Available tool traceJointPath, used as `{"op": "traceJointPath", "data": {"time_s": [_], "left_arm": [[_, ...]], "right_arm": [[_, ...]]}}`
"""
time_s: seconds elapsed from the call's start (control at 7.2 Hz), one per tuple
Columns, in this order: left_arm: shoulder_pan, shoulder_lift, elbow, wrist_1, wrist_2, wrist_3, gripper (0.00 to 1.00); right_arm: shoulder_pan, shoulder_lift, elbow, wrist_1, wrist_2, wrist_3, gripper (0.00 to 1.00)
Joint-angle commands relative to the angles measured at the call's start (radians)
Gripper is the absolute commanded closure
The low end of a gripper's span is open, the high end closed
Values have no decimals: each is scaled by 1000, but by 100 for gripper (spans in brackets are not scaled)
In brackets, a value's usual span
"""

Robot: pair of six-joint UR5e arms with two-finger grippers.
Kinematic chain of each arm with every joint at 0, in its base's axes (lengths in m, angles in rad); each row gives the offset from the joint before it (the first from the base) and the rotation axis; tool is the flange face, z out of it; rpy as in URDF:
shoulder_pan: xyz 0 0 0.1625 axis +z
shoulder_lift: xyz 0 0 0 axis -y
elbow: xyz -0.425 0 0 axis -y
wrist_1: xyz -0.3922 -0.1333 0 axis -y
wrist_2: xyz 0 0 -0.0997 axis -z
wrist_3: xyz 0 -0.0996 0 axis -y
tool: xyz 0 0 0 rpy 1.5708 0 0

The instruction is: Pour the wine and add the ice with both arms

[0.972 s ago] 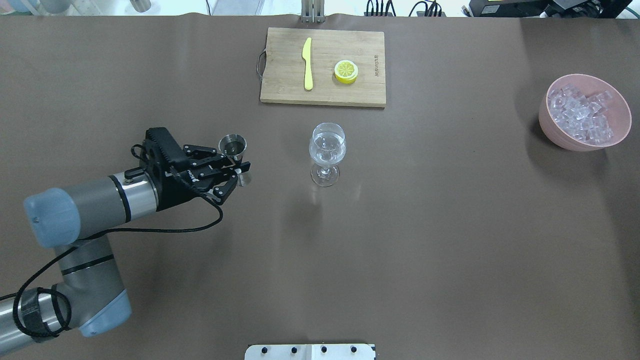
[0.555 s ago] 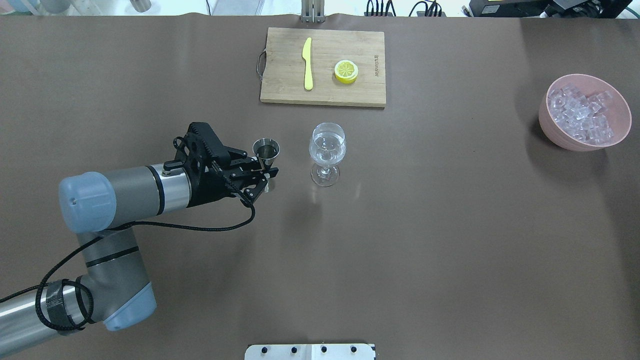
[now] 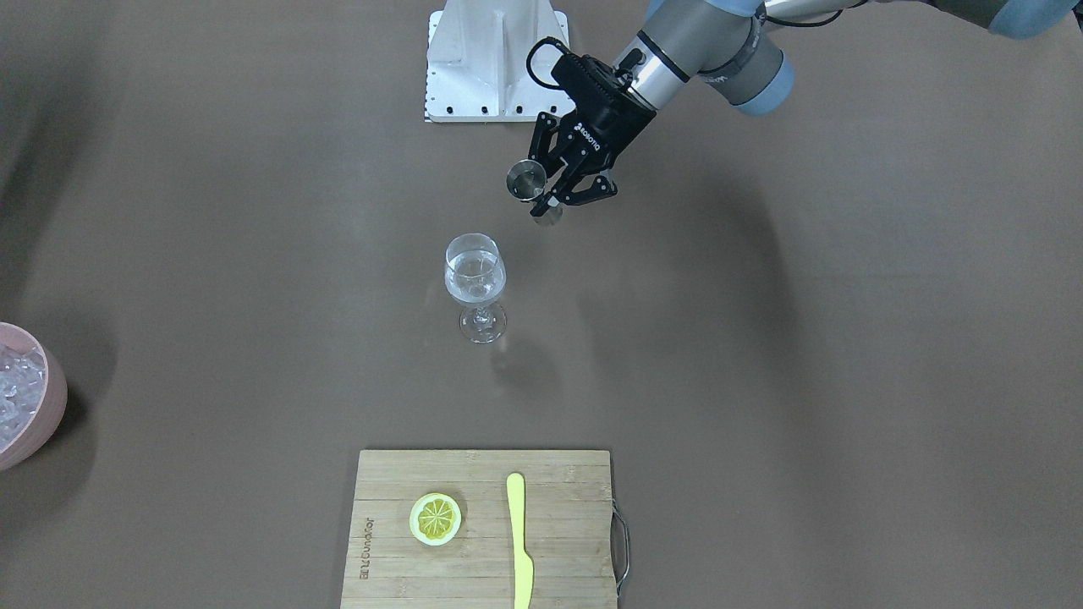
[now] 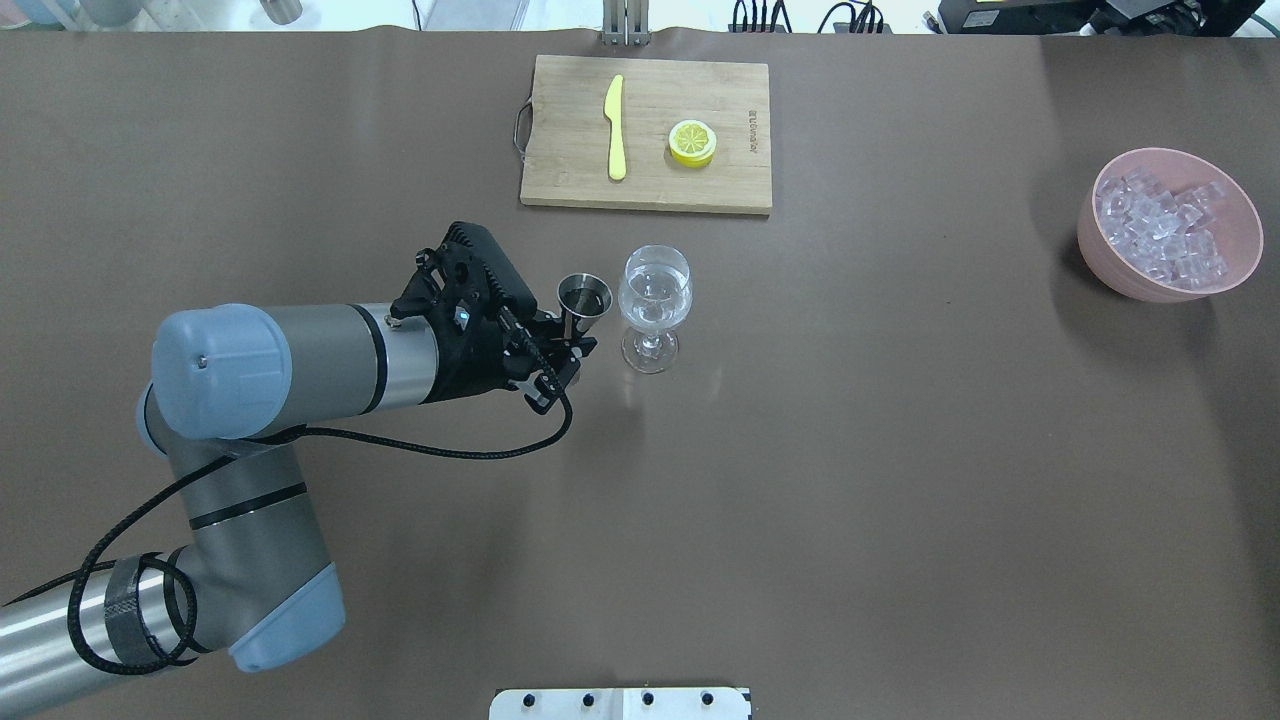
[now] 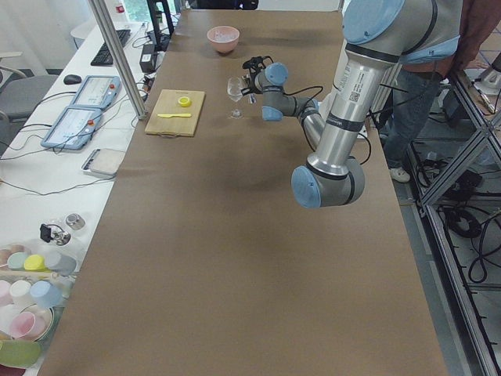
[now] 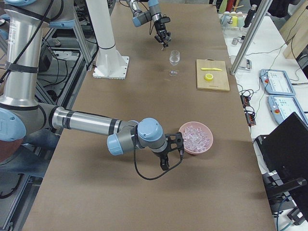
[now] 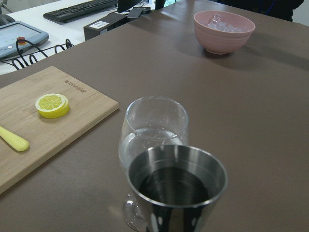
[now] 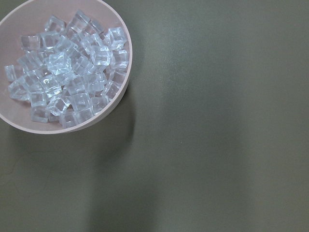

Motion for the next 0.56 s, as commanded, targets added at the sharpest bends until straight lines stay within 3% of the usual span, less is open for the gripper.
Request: {"op": "traceJointPath", "data": {"time_s": [0.0,0.42], "left_arm": [[-1,-58,-4,120,1,2,100],[-20,-111,-4,265,0,30,100]], "right_arm": [[0,-1,0,0,-5,1,0],[0,-1,-1,0,-5,1,0]]}}
